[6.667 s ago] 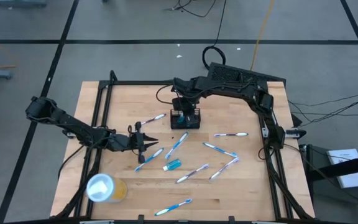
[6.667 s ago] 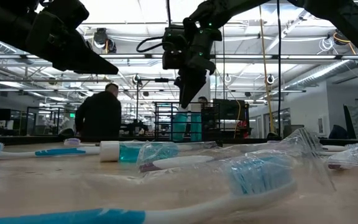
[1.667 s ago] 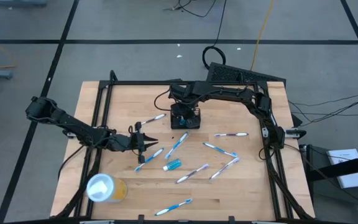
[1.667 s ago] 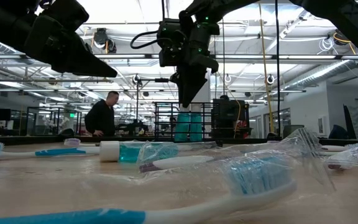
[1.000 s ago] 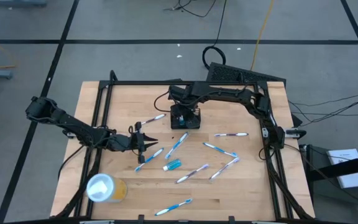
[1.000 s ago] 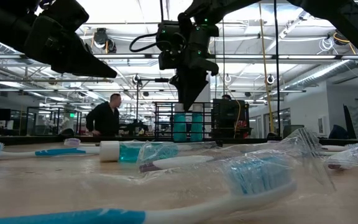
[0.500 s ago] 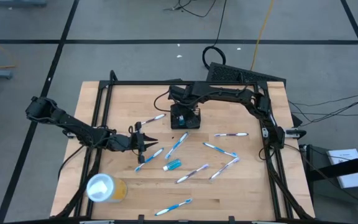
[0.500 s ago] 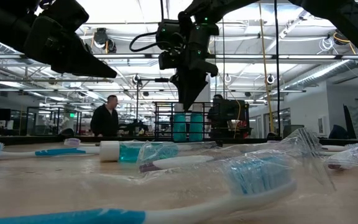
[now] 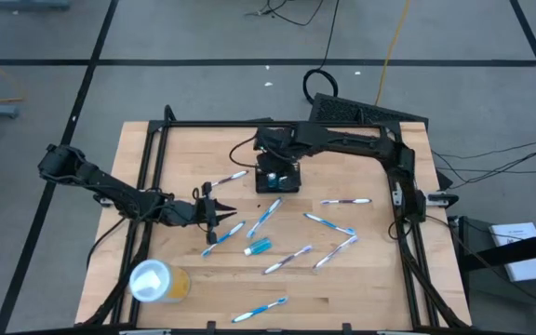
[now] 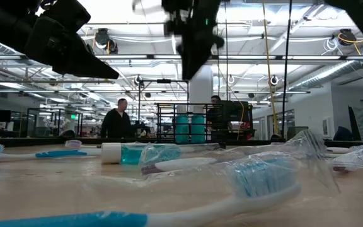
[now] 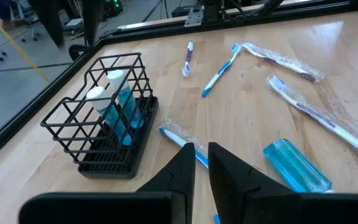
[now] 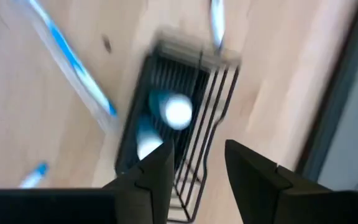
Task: Pick & Place toothbrushing station
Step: Put the blue mouthwash bottle into the black organizer
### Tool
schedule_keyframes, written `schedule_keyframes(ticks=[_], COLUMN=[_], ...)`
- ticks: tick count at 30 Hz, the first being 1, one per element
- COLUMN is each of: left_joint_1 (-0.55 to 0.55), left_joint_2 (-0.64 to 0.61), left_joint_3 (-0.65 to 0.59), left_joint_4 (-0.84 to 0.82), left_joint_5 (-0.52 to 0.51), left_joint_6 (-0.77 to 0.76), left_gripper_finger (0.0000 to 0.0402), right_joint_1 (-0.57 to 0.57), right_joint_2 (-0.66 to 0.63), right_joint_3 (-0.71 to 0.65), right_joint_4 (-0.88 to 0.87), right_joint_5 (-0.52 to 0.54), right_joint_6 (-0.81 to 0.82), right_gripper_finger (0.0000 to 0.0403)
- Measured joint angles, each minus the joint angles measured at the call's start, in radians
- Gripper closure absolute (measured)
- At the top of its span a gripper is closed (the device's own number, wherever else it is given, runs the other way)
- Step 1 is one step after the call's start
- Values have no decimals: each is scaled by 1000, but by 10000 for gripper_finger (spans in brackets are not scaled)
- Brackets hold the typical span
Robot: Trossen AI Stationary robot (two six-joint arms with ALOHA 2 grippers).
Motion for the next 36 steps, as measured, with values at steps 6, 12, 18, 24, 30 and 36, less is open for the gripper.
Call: schedule_keyframes(ticks=[6,12,18,24,30,36], left_joint_1=[2,1,-47,-97,-131,-125], left_joint_2=[0,0,40,219,423,476], left_joint_3=[0,0,0,43,174,234], left_joint_4=[-59,-67,-5,32,1,-84], left_joint_5=[1,144,233,234,253,231], left_joint_6=[-27,-88,-212,-329,-370,-420], left_gripper_finger=[350,350,350,350,350,333], right_joint_1=[149,342,519,622,642,640], right_joint_2=[-99,-128,-126,-126,-126,-126], right_joint_3=[15,-46,-187,-314,-422,-463], right_joint_4=[5,30,33,112,200,302], right_joint_5=[-84,-128,-43,54,53,49], right_joint_6=[161,367,568,677,709,702], right_gripper_finger=[266,266,266,266,266,266])
